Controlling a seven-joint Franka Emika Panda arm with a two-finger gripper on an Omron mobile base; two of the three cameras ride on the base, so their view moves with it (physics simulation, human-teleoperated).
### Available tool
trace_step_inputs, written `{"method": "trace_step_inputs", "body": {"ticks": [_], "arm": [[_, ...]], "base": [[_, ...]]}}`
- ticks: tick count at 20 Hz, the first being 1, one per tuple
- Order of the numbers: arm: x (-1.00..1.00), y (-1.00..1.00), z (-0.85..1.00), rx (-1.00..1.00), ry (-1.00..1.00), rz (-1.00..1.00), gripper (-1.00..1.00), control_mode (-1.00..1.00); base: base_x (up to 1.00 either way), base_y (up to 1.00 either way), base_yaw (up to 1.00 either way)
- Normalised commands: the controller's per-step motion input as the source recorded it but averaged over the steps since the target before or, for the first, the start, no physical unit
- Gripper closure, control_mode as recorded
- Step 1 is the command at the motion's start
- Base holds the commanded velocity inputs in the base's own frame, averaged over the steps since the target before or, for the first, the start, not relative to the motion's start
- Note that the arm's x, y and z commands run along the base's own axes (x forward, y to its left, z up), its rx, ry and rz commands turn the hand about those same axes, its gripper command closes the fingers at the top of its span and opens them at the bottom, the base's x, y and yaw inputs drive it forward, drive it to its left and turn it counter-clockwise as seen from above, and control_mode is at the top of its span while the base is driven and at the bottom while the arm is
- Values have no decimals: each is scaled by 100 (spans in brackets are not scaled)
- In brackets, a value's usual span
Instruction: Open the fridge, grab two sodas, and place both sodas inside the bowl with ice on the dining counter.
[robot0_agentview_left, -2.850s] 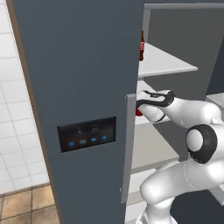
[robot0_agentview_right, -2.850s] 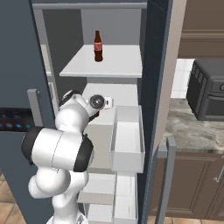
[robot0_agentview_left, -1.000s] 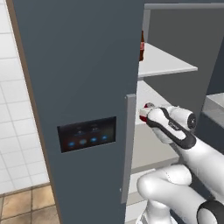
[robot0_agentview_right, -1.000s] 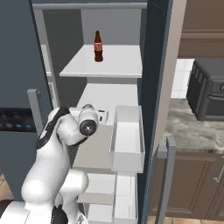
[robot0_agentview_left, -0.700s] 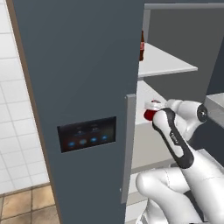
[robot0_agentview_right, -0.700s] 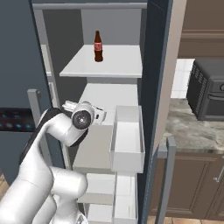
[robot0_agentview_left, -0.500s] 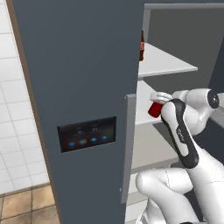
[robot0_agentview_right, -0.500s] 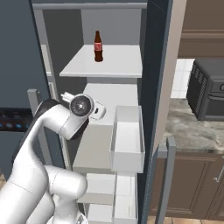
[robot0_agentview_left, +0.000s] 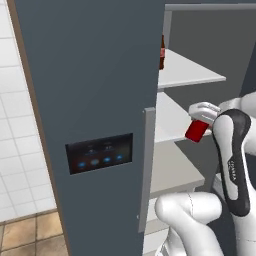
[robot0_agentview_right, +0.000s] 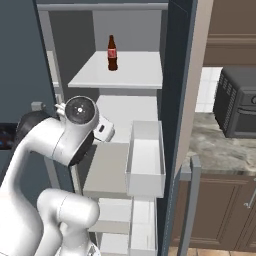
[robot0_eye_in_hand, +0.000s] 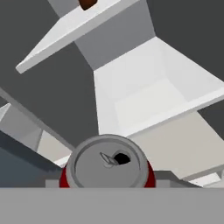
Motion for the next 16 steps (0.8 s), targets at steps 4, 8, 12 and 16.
{"method": "trace_step_inputs", "body": {"ticks": [4,8,12,16], "arm": [[-92,9,45,-11,-10,0,100,-100],[-62,0,79,-8,-7,-2,100,-100],[-46,3,56,-4,-3,-3,100,-100],[-2,8,0,0,3,0,100,-100]], "base": [[0,0,0],[0,0,0],[0,0,0],[0,0,0]]}}
